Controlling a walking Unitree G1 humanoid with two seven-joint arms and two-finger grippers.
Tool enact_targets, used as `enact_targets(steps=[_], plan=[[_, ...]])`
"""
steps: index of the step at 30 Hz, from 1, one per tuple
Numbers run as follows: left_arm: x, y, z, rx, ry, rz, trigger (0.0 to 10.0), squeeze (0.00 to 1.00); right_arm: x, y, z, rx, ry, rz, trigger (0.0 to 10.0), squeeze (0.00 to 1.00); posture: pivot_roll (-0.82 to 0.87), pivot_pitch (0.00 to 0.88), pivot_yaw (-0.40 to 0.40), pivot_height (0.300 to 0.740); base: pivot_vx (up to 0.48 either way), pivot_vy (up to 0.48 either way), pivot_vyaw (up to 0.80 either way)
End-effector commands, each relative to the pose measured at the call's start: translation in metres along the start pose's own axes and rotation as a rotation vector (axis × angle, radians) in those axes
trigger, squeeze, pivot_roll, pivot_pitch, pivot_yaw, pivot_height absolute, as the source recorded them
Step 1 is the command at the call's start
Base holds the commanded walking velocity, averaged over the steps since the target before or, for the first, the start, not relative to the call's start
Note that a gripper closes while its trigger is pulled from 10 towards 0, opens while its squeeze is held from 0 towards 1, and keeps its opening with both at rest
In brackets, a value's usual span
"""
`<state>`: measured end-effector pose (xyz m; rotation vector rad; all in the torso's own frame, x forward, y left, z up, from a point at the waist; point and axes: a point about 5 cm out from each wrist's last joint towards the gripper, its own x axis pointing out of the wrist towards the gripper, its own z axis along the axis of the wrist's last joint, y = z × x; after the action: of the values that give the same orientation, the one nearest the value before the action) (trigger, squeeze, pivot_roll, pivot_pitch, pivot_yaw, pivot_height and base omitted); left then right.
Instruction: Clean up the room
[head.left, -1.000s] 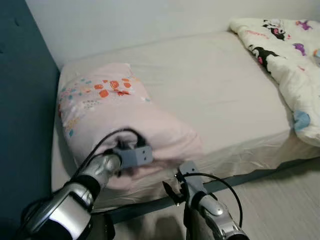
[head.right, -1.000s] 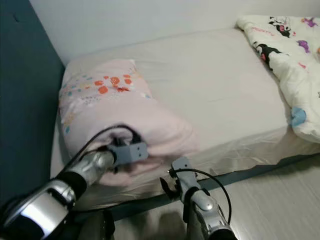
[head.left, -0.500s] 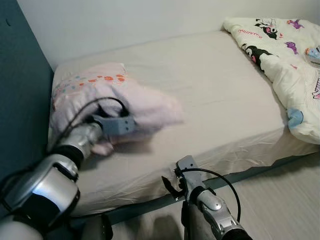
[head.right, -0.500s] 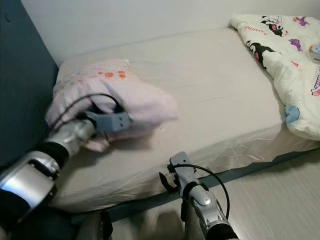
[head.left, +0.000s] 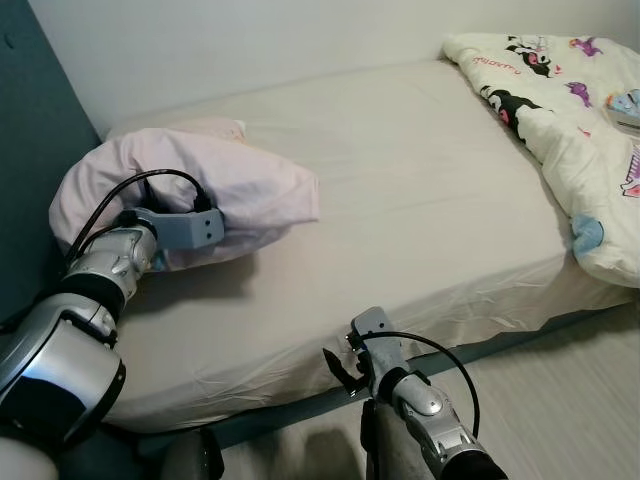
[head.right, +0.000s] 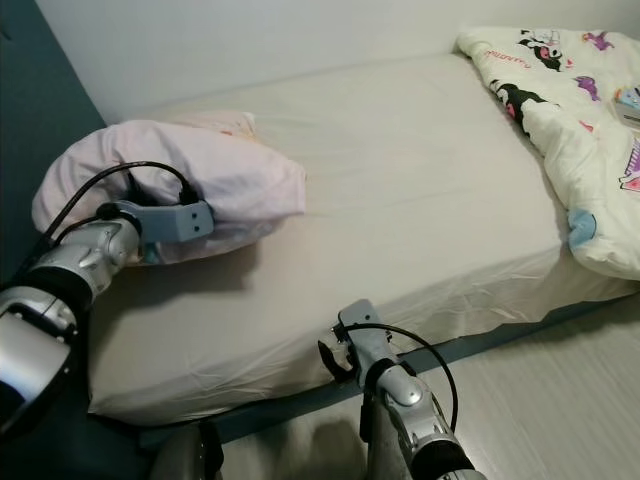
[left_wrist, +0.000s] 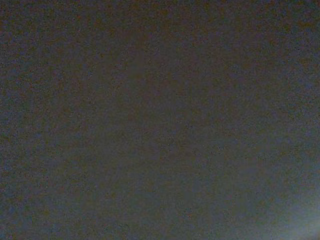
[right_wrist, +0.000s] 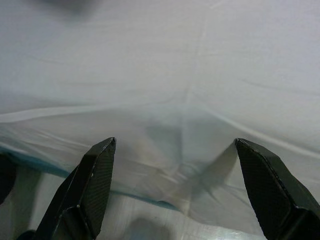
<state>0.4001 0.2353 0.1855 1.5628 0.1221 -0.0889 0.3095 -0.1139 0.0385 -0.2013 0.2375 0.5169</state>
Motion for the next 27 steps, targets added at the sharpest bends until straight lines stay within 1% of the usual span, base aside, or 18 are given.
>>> enact_targets(steps=[1,2,3,4,5,6,7,8,9,10,11,12,13,15,17,21,25,27], plan=[[-0.003,-0.013,-0.005,0.019,0.013,-0.042,10.0,0.0,-0.003,0.006,-0.011,0.005,0.044,0.019,10.0,0.0,0.0,0.245,-0.033,0.536,0.0,0.0,0.0],[-0.002,-0.019,0.002,0.019,0.001,-0.052,10.0,0.0,-0.002,0.009,-0.011,0.002,0.045,0.033,10.0,0.0,0.0,0.246,-0.039,0.536,0.0,0.0,0.0],[-0.002,-0.019,0.002,0.019,0.001,-0.052,10.0,0.0,-0.002,0.009,-0.011,0.002,0.045,0.033,10.0,0.0,0.0,0.246,-0.039,0.536,0.0,0.0,0.0],[0.0,-0.019,0.015,0.023,-0.027,-0.054,10.0,0.0,0.0,0.01,-0.009,-0.001,0.044,0.042,10.0,0.0,0.0,0.243,-0.044,0.536,0.0,0.0,0.0],[0.0,-0.019,0.015,0.023,-0.027,-0.054,10.0,0.0,0.0,0.01,-0.009,-0.001,0.044,0.042,10.0,0.0,0.0,0.243,-0.044,0.536,0.0,0.0,0.0],[0.004,-0.015,0.032,0.027,-0.067,-0.045,10.0,0.0,0.002,0.01,-0.007,-0.003,0.042,0.047,10.0,0.0,0.0,0.244,-0.043,0.536,0.0,0.0,0.0],[0.004,-0.015,0.032,0.027,-0.067,-0.045,10.0,0.0,0.002,0.01,-0.007,-0.003,0.042,0.047,10.0,0.0,0.0,0.244,-0.043,0.536,0.0,0.0,0.0],[0.007,-0.008,0.049,0.034,-0.101,-0.026,10.0,0.0,0.004,0.01,-0.004,-0.007,0.039,0.049,10.0,0.0,0.0,0.244,-0.043,0.536,0.0,0.0,0.0],[0.007,-0.008,0.049,0.034,-0.101,-0.026,10.0,0.0,0.004,0.01,-0.004,-0.007,0.039,0.049,10.0,0.0,0.0,0.244,-0.043,0.536,0.0,0.0,0.0],[0.013,0.017,0.073,0.026,-0.142,0.045,10.0,0.0,0.005,0.008,-0.001,-0.009,0.029,0.039,10.0,0.0,-0.02,0.242,-0.024,0.536,0.0,0.0,0.0],[0.014,0.027,0.079,0.019,-0.148,0.074,10.0,0.0,0.005,0.006,0.0,-0.008,0.026,0.035,10.0,0.0,-0.02,0.242,-0.024,0.536,0.0,0.0,0.0],[0.014,0.027,0.079,0.019,-0.148,0.074,10.0,0.0,0.005,0.006,0.0,-0.008,0.026,0.035,10.0,0.0,-0.02,0.242,-0.024,0.536,0.0,0.0,0.0],[0.015,0.038,0.084,0.007,-0.154,0.102,10.0,0.0,0.005,0.005,-0.001,-0.007,0.027,0.029,10.0,0.0,-0.02,0.24,-0.02,0.536,0.0,0.0,0.0],[0.015,0.038,0.084,0.007,-0.154,0.102,10.0,0.0,0.005,0.005,-0.001,-0.007,0.027,0.029,10.0,0.0,-0.02,0.24,-0.02,0.536,0.0,0.0,0.0],[0.016,0.06,0.091,-0.01,-0.161,0.17,10.0,0.0,0.002,0.004,-0.004,-0.003,0.032,0.023,10.0,0.0,-0.02,0.243,-0.016,0.536,0.0,0.0,0.0],[0.015,0.082,0.088,-0.001,-0.14,0.239,10.0,0.0,0.001,0.007,-0.007,0.002,0.036,0.025,10.0,0.0,-0.02,0.24,-0.014,0.536,0.0,0.0,0.0],[0.015,0.086,0.082,0.017,-0.119,0.245,10.0,0.0,0.002,0.007,-0.006,0.003,0.036,0.028,10.0,0.0,-0.02,0.24,-0.013,0.536,0.0,0.0,0.0],[0.015,0.084,0.068,0.036,-0.083,0.229,10.0,0.0,0.003,0.008,-0.005,0.004,0.034,0.029,10.0,0.0,-0.02,0.238,-0.01,0.536,0.0,0.0,0.0]])
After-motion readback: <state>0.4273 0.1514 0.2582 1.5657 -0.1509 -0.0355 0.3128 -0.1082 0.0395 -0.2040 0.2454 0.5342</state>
